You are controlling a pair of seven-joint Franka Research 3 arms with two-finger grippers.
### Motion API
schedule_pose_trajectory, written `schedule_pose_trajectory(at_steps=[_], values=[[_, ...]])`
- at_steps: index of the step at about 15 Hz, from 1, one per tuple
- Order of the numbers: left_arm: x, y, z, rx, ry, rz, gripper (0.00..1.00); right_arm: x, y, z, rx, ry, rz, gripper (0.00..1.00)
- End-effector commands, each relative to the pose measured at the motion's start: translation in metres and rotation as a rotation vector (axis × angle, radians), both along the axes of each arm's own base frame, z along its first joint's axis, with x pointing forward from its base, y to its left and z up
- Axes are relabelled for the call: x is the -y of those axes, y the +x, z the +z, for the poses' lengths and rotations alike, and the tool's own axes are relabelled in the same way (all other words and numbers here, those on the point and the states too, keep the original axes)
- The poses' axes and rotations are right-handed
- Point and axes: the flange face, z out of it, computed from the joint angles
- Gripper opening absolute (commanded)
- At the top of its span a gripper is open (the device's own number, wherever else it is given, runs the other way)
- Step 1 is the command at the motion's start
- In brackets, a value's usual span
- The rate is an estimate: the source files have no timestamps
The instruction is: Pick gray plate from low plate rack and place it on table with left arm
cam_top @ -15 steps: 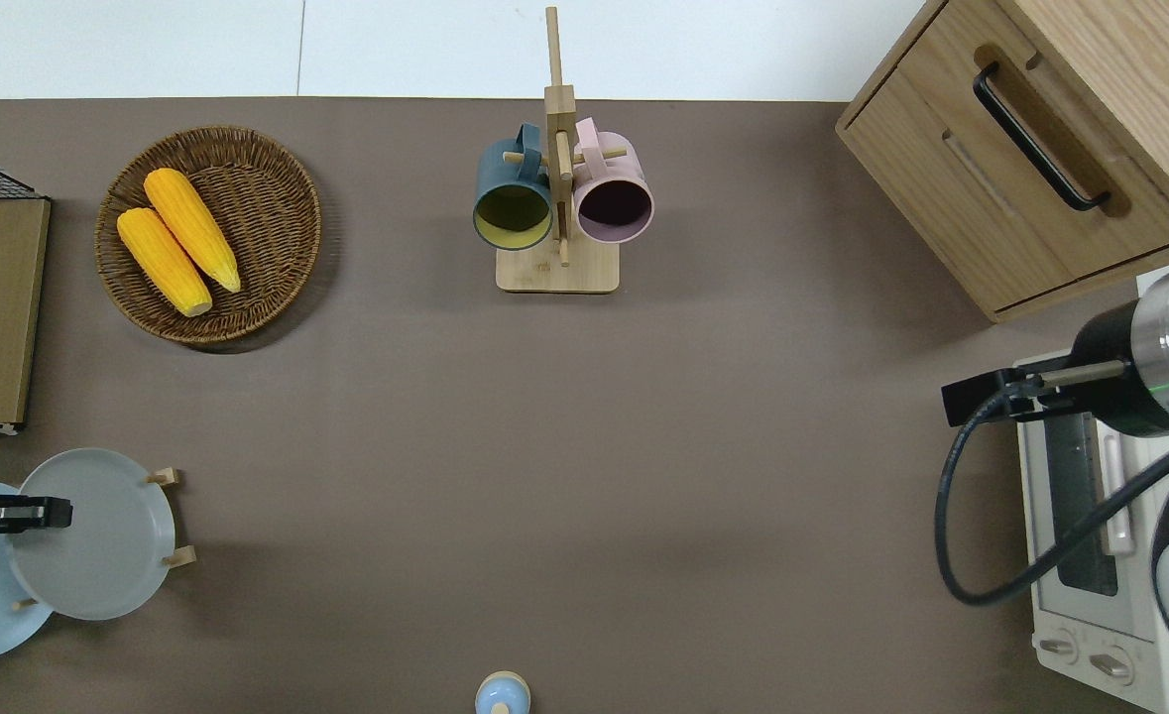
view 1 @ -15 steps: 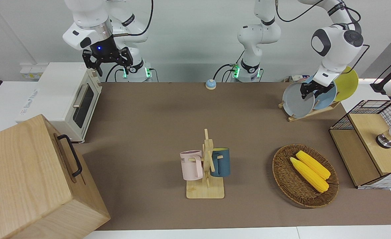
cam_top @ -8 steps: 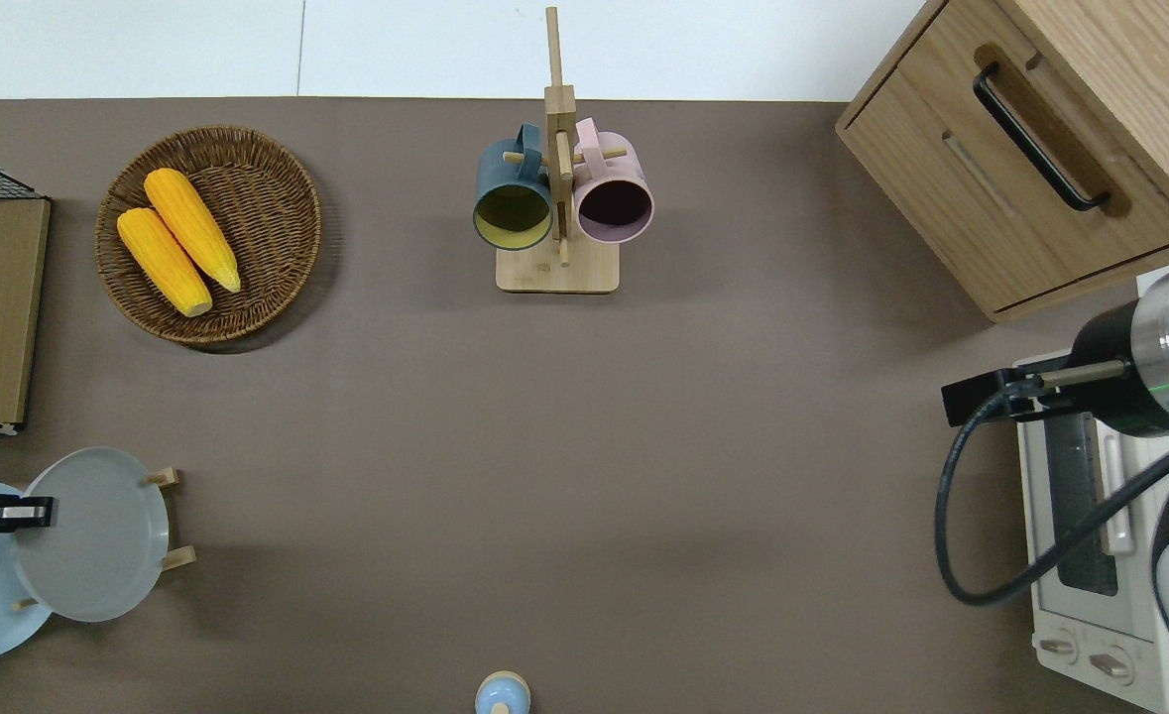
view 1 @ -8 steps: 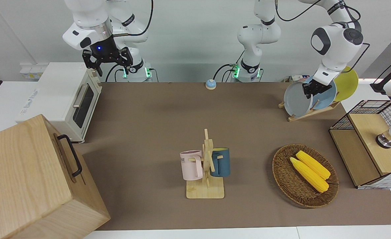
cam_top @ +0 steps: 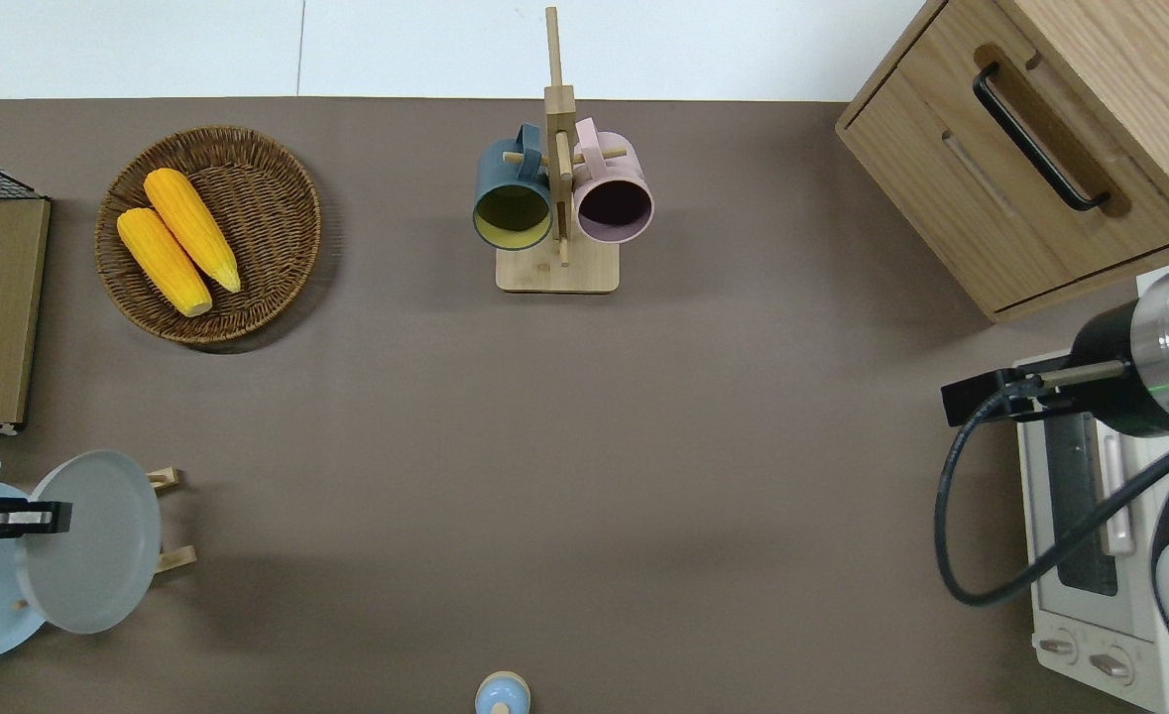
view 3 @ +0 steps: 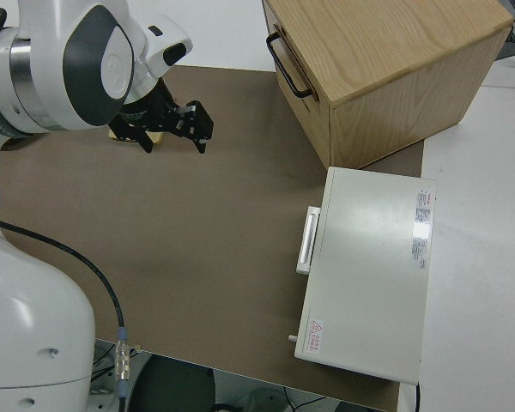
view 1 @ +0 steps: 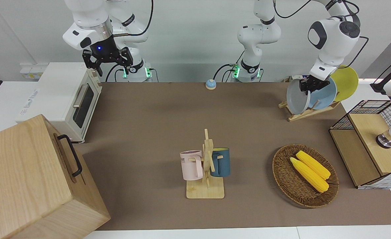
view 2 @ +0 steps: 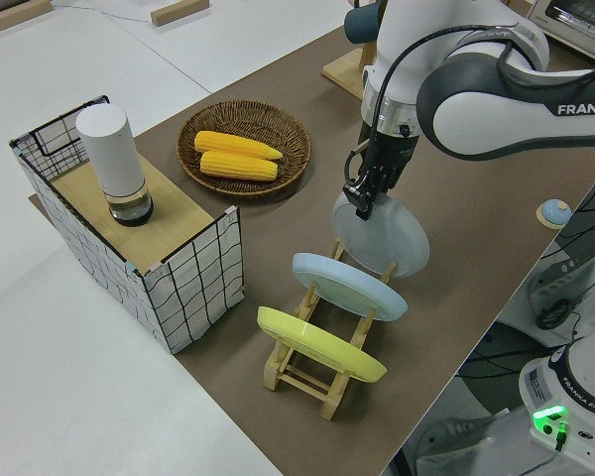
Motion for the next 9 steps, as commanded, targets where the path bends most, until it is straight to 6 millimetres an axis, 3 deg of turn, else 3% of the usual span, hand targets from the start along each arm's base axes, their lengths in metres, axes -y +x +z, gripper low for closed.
schedule_pose_trajectory(at_steps=[1, 7, 9], values=[[0.027, -0.002, 0.037, -0.021, 0.03, 0.021, 0.0, 0.001, -0.002, 0.003, -0.006, 0.009, -0.002, 0.99], [0.074, -0.001, 0.085, -0.056, 0.061, 0.055, 0.0, 0.001, -0.002, 0.003, -0.006, 0.009, -0.002, 0.99], [0.09, -0.002, 0.091, -0.065, 0.049, 0.089, 0.0, 0.001, -0.002, 0.003, -0.006, 0.009, -0.002, 0.99]])
